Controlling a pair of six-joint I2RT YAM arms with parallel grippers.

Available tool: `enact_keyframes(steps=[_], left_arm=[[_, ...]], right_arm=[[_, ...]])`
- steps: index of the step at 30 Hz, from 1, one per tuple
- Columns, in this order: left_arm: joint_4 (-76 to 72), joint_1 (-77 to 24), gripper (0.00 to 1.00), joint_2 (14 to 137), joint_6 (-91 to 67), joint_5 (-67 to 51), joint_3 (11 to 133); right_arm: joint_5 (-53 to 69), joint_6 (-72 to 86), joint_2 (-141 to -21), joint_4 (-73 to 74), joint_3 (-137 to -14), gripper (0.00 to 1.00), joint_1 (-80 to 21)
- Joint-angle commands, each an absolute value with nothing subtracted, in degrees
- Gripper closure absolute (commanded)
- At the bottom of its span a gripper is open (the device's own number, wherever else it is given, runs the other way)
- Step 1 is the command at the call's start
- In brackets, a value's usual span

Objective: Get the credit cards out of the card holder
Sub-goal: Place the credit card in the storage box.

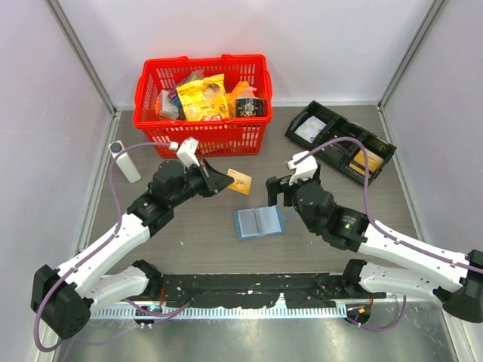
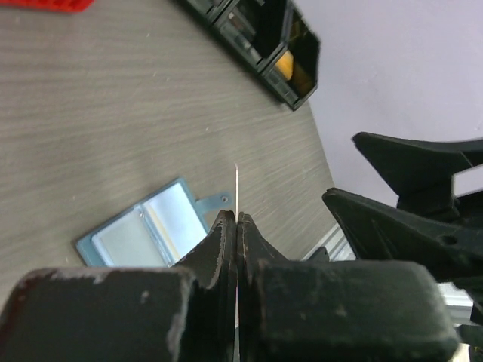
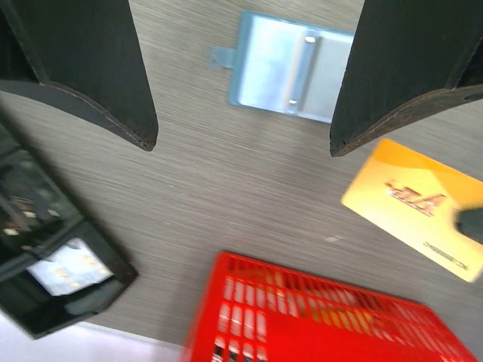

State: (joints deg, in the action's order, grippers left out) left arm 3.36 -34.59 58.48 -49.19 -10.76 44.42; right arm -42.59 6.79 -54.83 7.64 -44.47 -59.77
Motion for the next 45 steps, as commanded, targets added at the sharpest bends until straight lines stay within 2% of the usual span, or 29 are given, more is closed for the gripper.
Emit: enact_keyframes(steps=[1,4,6,12,16,22,29,33,35,37,38,39,40,41,43,44,45], left_arm=[[-14.2,-34.28,1.0,54.24,-46.75,-11.78,40.18],[-22.12,-34.36,1.0,52.91,-48.77,-12.39,37.1],[-26.26,-34.37,1.0,52.47,-50.62,-12.83,35.25],[-34.09,-34.37,1.0,52.03,-55.98,-13.71,31.38],[-38.4,-34.37,0.99,52.47,-58.44,-14.94,29.98],[-40.96,-34.45,0.99,52.64,-60.82,-16.52,28.92],[-43.07,-34.28,0.99,53.26,-63.37,-17.75,27.77],[-43.24,-34.37,0.99,53.52,-63.63,-18.11,27.95],[-43.24,-34.45,0.99,53.7,-63.81,-18.11,28.04],[-42.98,-34.45,0.98,54.05,-63.98,-18.02,28.3],[-42.46,-34.28,0.96,54.23,-64.07,-18.02,28.39],[-41.49,-34.36,0.89,54.4,-64.16,-18.1,28.74],[-40.09,-34.37,0.76,54.4,-63.81,-18.11,29.35],[-37.64,-34.28,0.58,54.4,-63.29,-18.02,29.88],[-32.72,-33.58,0.32,53.97,-62.32,-18.02,31.54],[-28.61,-32.97,0.13,53.7,-61.53,-18.02,32.77],[-23.0,-32.26,0.02,53.44,-60.65,-18.37,33.91]], right_arm=[[-22.8,20.97,-51.51,5.99,-46.5,0.0,-52.58],[-4.72,27.49,-51.68,0.46,-44.56,0.0,-48.88],[2.5,30.48,-52.99,-4.11,-43.77,0.0,-47.11],[9.22,36.02,-53.79,-15.79,-39.64,0.01,-45.71],[12.83,39.72,-55.72,-21.7,-36.75,0.05,-43.33],[15.99,42.71,-56.51,-29.43,-34.2,0.22,-41.31],[19.6,47.45,-57.3,-39.37,-31.9,0.31,-38.94],[20.39,49.12,-58.18,-42.09,-31.38,0.43,-37.62],[21.18,49.75,-58.88,-42.63,-31.73,0.53,-37.18],[21.71,50.01,-59.15,-42.54,-31.82,0.82,-36.83],[21.71,50.1,-59.15,-42.28,-31.82,0.88,-36.65],[21.88,50.01,-58.89,-42.1,-31.73,0.99,-36.22],[21.97,49.92,-58.71,-41.32,-31.82,0.99,-36.04],[22.06,49.83,-58.28,-40.87,-31.9,0.99,-35.6],[21.89,48.87,-57.13,-38.24,-32.52,0.99,-34.72],[21.71,47.82,-56.26,-35.45,-32.87,0.99,-34.28],[21.36,47.2,-55.64,-33.85,-33.48,0.99,-33.58]])
